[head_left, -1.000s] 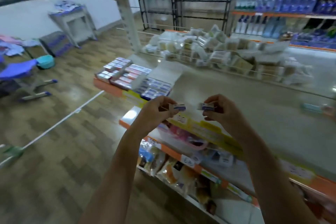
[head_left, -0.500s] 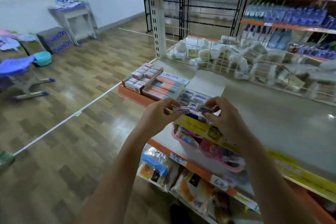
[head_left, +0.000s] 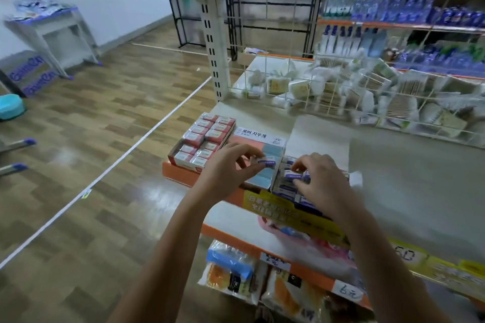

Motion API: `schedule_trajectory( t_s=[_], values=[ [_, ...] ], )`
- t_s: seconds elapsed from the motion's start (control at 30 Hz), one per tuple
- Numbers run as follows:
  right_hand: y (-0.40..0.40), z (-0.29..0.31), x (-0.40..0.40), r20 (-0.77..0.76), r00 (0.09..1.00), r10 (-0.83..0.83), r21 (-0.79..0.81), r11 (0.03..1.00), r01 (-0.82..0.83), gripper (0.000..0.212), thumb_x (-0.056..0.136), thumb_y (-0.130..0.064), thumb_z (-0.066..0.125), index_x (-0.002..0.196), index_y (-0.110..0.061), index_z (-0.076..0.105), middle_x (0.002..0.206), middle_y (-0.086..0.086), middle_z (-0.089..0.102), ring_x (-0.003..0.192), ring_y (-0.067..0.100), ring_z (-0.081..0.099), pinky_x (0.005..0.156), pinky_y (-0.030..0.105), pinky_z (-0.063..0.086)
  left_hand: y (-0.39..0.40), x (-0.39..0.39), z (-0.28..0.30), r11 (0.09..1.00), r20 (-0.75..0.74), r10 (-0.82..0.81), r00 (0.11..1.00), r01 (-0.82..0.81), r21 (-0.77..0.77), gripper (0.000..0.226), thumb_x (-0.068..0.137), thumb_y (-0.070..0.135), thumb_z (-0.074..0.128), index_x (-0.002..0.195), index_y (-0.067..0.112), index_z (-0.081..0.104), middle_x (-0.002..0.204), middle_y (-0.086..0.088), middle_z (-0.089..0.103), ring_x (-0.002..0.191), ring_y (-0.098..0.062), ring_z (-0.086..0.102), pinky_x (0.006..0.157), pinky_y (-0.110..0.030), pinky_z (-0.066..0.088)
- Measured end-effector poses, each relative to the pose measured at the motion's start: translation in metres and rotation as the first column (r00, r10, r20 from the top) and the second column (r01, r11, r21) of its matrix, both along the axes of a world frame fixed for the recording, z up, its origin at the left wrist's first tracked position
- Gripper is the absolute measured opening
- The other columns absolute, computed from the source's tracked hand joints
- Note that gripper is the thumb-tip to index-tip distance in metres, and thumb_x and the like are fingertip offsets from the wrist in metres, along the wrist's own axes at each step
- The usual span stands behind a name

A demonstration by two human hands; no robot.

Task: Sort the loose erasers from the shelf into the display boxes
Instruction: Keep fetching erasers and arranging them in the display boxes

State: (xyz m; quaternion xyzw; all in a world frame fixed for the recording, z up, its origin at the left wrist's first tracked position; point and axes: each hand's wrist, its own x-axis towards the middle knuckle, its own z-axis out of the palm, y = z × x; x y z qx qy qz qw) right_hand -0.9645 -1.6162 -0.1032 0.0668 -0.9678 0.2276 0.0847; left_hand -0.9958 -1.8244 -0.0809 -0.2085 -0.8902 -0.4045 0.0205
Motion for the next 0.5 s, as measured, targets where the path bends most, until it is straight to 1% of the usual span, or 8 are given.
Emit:
schedule_trajectory(
  t_s=[0.07, 0.1, 0.17, 0.2, 0.27, 0.33, 0.43, 0.5],
  values=[
    [-0.004, -0.003, 0.000, 0.011, 0.999, -0.032, 0.017, 0.999, 0.032, 0.017, 0.085, -0.021, 0.063, 0.101, -0.017, 0.059, 0.096, -0.002, 0.056, 0.095, 0.015, 0.044, 0.078, 0.024, 0.035, -0.003, -0.007, 0.003, 0.998, 0.004, -0.062, 0.998, 0.062, 0.016, 0.018, 0.083, 0.028, 0.068, 0.101, 0.024, 0.068, 0.094, 0.012, 0.058, 0.073, 0.001, 0.056, 0.067, -0.017, 0.049],
    [-0.006, -0.005, 0.000, 0.010, 0.999, -0.050, 0.015, 0.999, 0.050, 0.016, 0.086, -0.022, 0.063, 0.101, -0.017, 0.059, 0.095, -0.004, 0.054, 0.094, 0.013, 0.042, 0.077, 0.023, 0.032, -0.004, -0.011, 0.004, 0.996, 0.005, -0.089, 0.996, 0.089, 0.025, 0.018, 0.083, 0.027, 0.068, 0.101, 0.024, 0.068, 0.096, 0.011, 0.059, 0.074, 0.000, 0.056, 0.068, -0.017, 0.049],
    [-0.012, -0.008, 0.000, 0.004, 0.996, -0.092, 0.018, 0.996, 0.092, 0.016, 0.085, -0.022, 0.064, 0.101, -0.019, 0.059, 0.096, -0.006, 0.050, 0.094, 0.010, 0.038, 0.077, 0.019, 0.025, -0.006, -0.018, 0.006, 0.991, 0.009, -0.130, 0.991, 0.130, 0.035, 0.016, 0.084, 0.027, 0.067, 0.100, 0.028, 0.066, 0.098, 0.010, 0.060, 0.075, -0.001, 0.057, 0.070, -0.019, 0.050],
    [-0.014, -0.010, -0.001, 0.000, 0.993, -0.116, 0.027, 0.993, 0.116, 0.017, 0.085, -0.022, 0.064, 0.101, -0.019, 0.059, 0.099, -0.006, 0.048, 0.096, 0.010, 0.037, 0.078, 0.018, 0.024, -0.006, -0.022, 0.007, 0.988, 0.010, -0.148, 0.989, 0.148, 0.033, 0.016, 0.084, 0.029, 0.067, 0.100, 0.032, 0.065, 0.097, 0.012, 0.059, 0.076, 0.000, 0.057, 0.069, -0.018, 0.051],
    [-0.019, -0.012, 0.000, -0.004, 0.984, -0.177, 0.041, 0.983, 0.177, 0.019, 0.085, -0.021, 0.064, 0.103, -0.020, 0.059, 0.101, -0.005, 0.046, 0.101, 0.012, 0.038, 0.080, 0.018, 0.023, -0.008, -0.028, 0.008, 0.982, 0.008, -0.186, 0.983, 0.186, 0.017, 0.017, 0.083, 0.031, 0.067, 0.098, 0.038, 0.063, 0.094, 0.018, 0.057, 0.078, 0.004, 0.055, 0.066, -0.013, 0.047],
    [-0.024, -0.011, 0.002, 0.001, 0.973, -0.230, 0.046, 0.972, 0.230, 0.020, 0.084, -0.020, 0.064, 0.104, -0.020, 0.060, 0.102, -0.004, 0.048, 0.104, 0.014, 0.040, 0.083, 0.020, 0.027, -0.008, -0.035, 0.008, 0.971, -0.003, -0.239, 0.971, 0.239, -0.012, 0.016, 0.083, 0.033, 0.067, 0.096, 0.040, 0.062, 0.091, 0.020, 0.056, 0.080, 0.007, 0.052, 0.065, -0.008, 0.043],
    [-0.027, -0.005, 0.005, 0.044, 0.970, -0.240, 0.054, 0.970, 0.238, 0.023, 0.083, -0.022, 0.066, 0.106, -0.020, 0.061, 0.106, -0.003, 0.053, 0.103, 0.014, 0.041, 0.080, 0.021, 0.027, 0.000, -0.045, 0.008, 0.942, -0.050, -0.326, 0.944, 0.320, -0.102, 0.016, 0.083, 0.034, 0.068, 0.098, 0.033, 0.067, 0.090, 0.019, 0.056, 0.080, 0.002, 0.048, 0.064, -0.009, 0.035],
    [-0.022, 0.002, 0.008, 0.060, 0.960, -0.272, 0.045, 0.962, 0.270, 0.026, 0.084, -0.024, 0.066, 0.110, -0.020, 0.063, 0.106, -0.002, 0.056, 0.103, 0.015, 0.043, 0.078, 0.021, 0.026, 0.009, -0.047, 0.008, 0.918, -0.092, -0.383, 0.919, 0.368, -0.147, 0.017, 0.083, 0.035, 0.068, 0.099, 0.029, 0.068, 0.088, 0.017, 0.058, 0.082, -0.001, 0.046, 0.069, -0.009, 0.032]
  ],
)
